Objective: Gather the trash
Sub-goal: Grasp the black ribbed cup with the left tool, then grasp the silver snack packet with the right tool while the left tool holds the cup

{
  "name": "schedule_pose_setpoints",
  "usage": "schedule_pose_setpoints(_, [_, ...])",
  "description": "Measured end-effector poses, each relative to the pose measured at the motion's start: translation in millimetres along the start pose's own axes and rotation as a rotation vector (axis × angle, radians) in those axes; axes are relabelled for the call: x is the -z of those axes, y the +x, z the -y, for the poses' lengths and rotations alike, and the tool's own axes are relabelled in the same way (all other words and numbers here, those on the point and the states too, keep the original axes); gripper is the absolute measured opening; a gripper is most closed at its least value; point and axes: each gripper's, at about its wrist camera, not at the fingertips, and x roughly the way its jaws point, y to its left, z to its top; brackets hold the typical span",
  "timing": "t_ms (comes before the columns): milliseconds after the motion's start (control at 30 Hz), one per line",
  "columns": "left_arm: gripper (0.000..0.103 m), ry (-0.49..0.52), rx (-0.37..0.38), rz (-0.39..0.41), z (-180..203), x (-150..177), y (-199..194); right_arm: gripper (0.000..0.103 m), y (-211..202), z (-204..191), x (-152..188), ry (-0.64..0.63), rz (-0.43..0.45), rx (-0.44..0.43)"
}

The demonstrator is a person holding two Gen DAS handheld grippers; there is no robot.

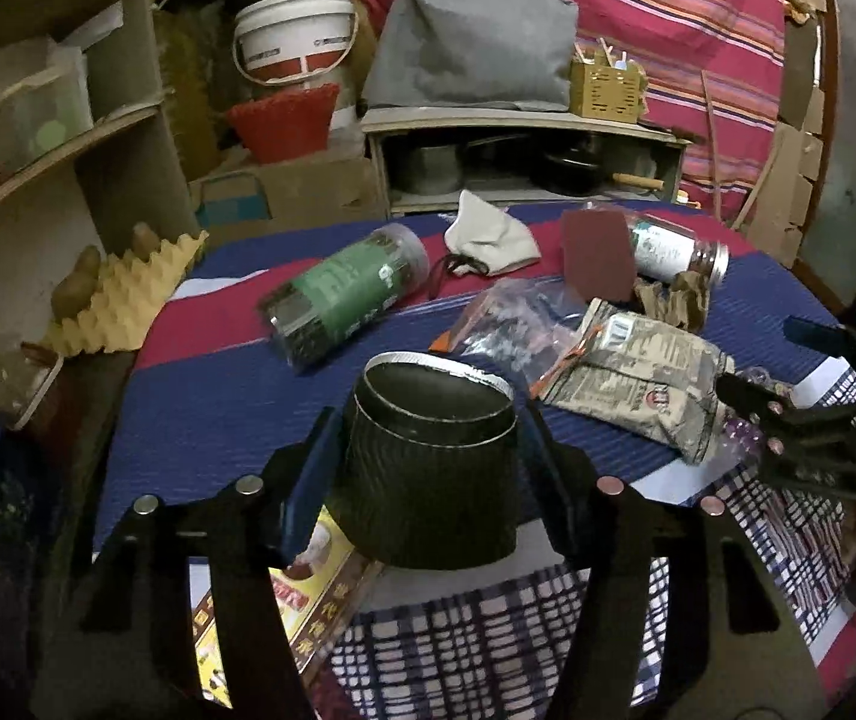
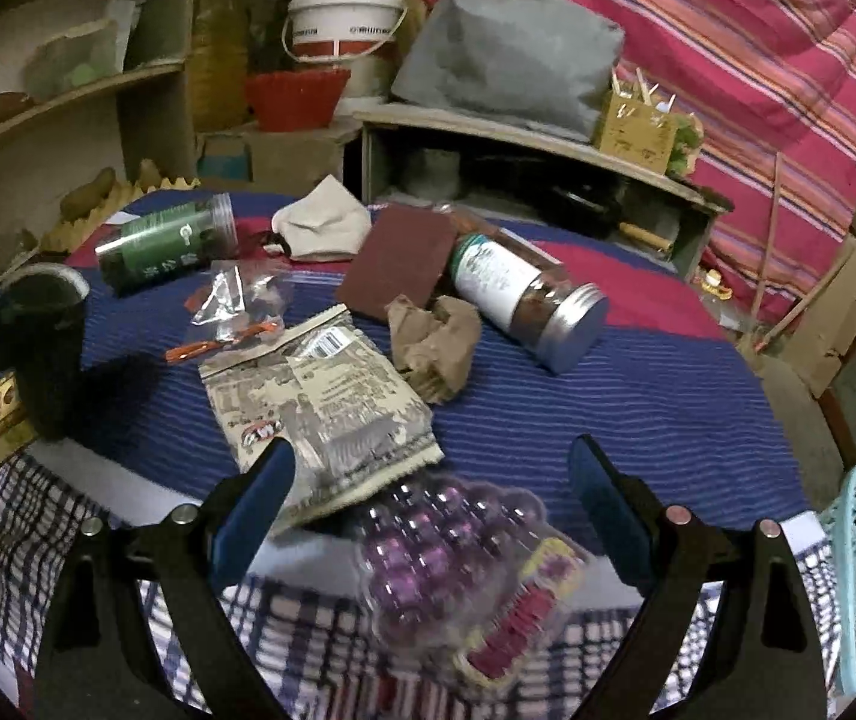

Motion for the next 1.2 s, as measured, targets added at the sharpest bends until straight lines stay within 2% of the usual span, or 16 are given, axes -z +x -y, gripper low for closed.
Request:
schedule_pose_setpoints(167, [0.059, -0.024, -0.022, -0.010, -6.2, 1.2, 4.6, 0.089, 26.2, -5.7, -4.5, 0.007, -0.078, -0.057])
schedule_pose_setpoints(200, [0.059, -0.026, -0.030, -0.007, -6.6, 0.6, 4.3, 0.082, 28.7, -6.1, -3.7, 0.008, -0.088, -0.072])
schedule_pose_setpoints(233, [0.059, -0.026, -0.033, -0.005, -6.2, 0.1, 3.7, 0.070, 31.1, -6.4, -3.0, 0.008, -0.101, -0.093])
schedule_pose_setpoints(300, [0.059, -0.026, -0.043, -0.002, -4.6, -0.5, 2.9, 0.061, 33.0, -6.9, -1.2, 0.007, -0.111, -0.108])
schedule_pose_setpoints(433, [0.059, -0.034, -0.055, -0.006, -1.9, -0.1, 1.6, 0.030, 26.2, -1.4, -0.9, 0.011, -0.096, -0.143])
schedule_pose_setpoints(533, [0.059, -0.038, -0.061, -0.003, 2.0, -1.7, -2.8, 0.022, 10.5, 11.4, -2.6, 0.041, -0.061, -0.155])
schedule_pose_setpoints(767, [0.059, -0.021, -0.042, 0.033, 29.5, -12.8, -22.9, 0.020, -44.7, 56.4, 6.1, 0.084, 0.013, -0.163])
schedule_pose_setpoints(900, [0.059, -0.007, -0.018, 0.050, 55.4, -17.5, -32.4, 0.017, -65.0, 90.9, 17.9, 0.110, 0.027, -0.131])
schedule_pose_setpoints(967, [0.059, -0.006, -0.005, 0.051, 66.3, -18.0, -34.4, 0.011, -75.0, 110.8, 25.5, 0.134, 0.034, -0.118])
schedule_pose_setpoints(1100, [0.059, 0.009, 0.018, 0.055, 92.8, -19.1, -37.5, 0.011, -85.5, 140.3, 37.9, 0.187, 0.031, -0.124])
schedule_pose_setpoints(1200, [0.059, 0.011, 0.031, 0.056, 104.9, -16.8, -40.2, 0.011, -84.0, 147.2, 44.5, 0.189, 0.008, -0.110])
